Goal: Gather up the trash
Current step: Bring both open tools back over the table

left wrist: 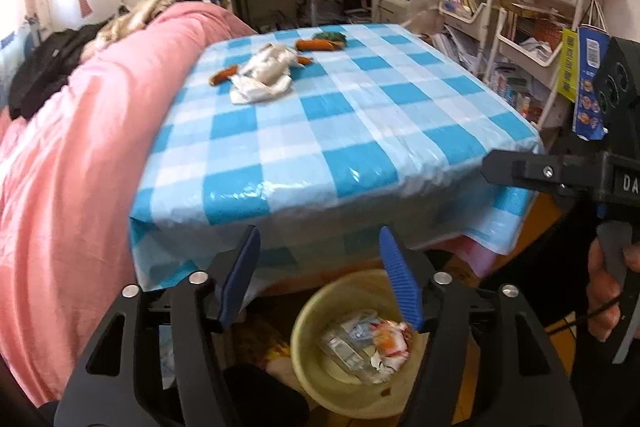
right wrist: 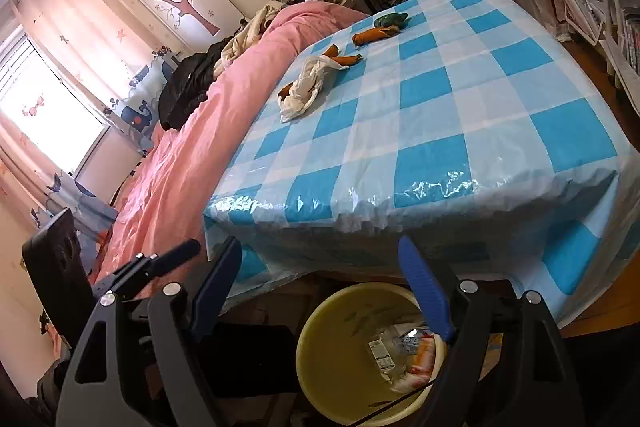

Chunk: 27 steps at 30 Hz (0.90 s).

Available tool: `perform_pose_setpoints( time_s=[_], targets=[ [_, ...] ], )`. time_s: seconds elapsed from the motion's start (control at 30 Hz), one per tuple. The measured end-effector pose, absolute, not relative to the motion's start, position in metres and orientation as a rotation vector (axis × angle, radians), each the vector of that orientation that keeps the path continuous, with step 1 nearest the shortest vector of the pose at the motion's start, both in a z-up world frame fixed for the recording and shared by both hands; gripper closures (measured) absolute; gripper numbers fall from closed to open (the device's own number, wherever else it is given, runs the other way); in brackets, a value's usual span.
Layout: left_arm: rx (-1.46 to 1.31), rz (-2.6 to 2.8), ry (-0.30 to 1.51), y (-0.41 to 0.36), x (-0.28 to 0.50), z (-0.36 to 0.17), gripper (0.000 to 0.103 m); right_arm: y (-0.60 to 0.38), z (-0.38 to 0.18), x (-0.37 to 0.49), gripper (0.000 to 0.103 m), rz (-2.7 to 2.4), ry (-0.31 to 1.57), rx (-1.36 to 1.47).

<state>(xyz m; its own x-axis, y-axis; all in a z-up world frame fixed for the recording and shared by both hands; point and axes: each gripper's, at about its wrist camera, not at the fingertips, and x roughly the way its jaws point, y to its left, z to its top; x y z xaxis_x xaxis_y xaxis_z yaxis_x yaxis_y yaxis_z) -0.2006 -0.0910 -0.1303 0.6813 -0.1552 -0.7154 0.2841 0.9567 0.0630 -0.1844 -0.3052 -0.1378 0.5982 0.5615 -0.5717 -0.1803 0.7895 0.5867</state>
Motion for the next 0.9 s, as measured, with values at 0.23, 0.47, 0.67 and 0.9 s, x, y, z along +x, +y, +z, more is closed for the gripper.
perform_pose_setpoints(
  time_s=[0.23,0.47,0.67,0.9],
  targets=[
    [0.175,-0.194,0.737,-0.087,-0.199,-0.125,0.032,-0.302,-0.138,-0.185,0.022,0.447,0.822,0.489],
    [0.169,-0.146,0.703,-0.081,-0.196,-0.122,0.026,-0.298,-0.133,-0.187,0.014,0.426,0.792,0.447],
    [0.162,-0.134,0.693,-0.080,-0.194,-0.123,0.026,-0.295,-0.130,-0.188,0.011,0.408,0.772,0.417],
    [0.161,-0.117,0.674,-0.079,-0.192,-0.122,0.023,-0.294,-0.129,-0.188,0.011,0.399,0.756,0.403]
  ],
)
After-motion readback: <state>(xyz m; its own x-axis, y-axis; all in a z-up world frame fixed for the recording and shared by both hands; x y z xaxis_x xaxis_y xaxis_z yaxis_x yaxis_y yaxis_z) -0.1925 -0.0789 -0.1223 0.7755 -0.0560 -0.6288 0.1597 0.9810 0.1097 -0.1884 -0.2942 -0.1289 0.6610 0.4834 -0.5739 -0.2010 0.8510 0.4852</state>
